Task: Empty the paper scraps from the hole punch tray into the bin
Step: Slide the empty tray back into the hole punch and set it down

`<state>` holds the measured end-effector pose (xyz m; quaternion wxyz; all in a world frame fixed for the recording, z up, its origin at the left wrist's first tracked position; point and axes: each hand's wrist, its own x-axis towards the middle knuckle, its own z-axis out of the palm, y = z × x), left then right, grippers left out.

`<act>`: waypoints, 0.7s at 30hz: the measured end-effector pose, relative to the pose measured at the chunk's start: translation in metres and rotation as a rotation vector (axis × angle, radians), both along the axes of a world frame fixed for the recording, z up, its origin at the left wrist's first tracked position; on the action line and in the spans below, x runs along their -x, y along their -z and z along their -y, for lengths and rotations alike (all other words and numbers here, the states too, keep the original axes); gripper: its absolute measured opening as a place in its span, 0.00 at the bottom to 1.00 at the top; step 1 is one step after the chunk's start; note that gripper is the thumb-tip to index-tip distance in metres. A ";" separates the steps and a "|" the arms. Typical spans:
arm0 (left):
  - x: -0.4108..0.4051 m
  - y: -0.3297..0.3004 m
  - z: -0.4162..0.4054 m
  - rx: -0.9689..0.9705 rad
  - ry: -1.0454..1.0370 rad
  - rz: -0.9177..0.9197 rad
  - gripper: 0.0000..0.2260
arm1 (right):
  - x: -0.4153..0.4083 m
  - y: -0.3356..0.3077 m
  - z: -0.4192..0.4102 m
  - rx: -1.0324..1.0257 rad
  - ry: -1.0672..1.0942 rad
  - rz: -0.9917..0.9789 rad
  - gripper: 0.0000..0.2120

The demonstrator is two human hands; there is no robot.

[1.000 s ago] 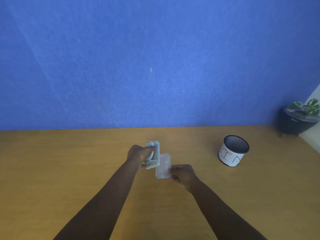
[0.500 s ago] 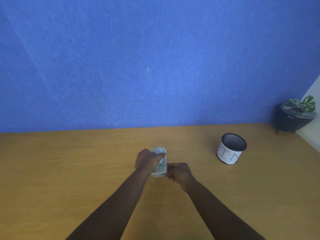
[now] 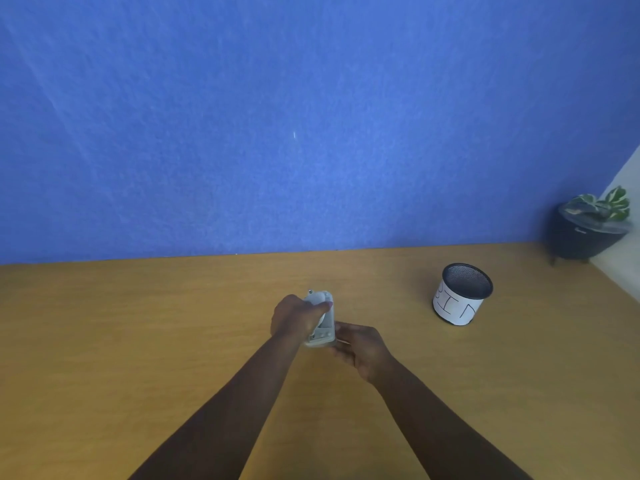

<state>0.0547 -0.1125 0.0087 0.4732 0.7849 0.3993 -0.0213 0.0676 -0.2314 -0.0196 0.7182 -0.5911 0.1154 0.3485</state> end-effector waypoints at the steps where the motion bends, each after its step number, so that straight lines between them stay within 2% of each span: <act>1: 0.000 0.001 0.000 0.014 0.001 0.007 0.25 | 0.001 0.000 0.001 -0.012 -0.001 -0.005 0.12; 14: 0.003 -0.002 0.008 -0.054 0.049 -0.001 0.26 | 0.001 -0.002 0.002 -0.053 0.016 0.014 0.13; 17: 0.004 -0.001 0.009 -0.087 0.078 0.006 0.24 | 0.002 0.000 0.001 0.001 0.016 0.094 0.12; 20: 0.004 0.001 0.010 -0.106 0.098 0.015 0.17 | 0.002 0.002 0.000 0.071 0.017 0.168 0.11; 21: 0.004 0.002 0.010 -0.097 0.085 0.024 0.18 | 0.001 0.002 0.000 0.089 0.017 0.182 0.11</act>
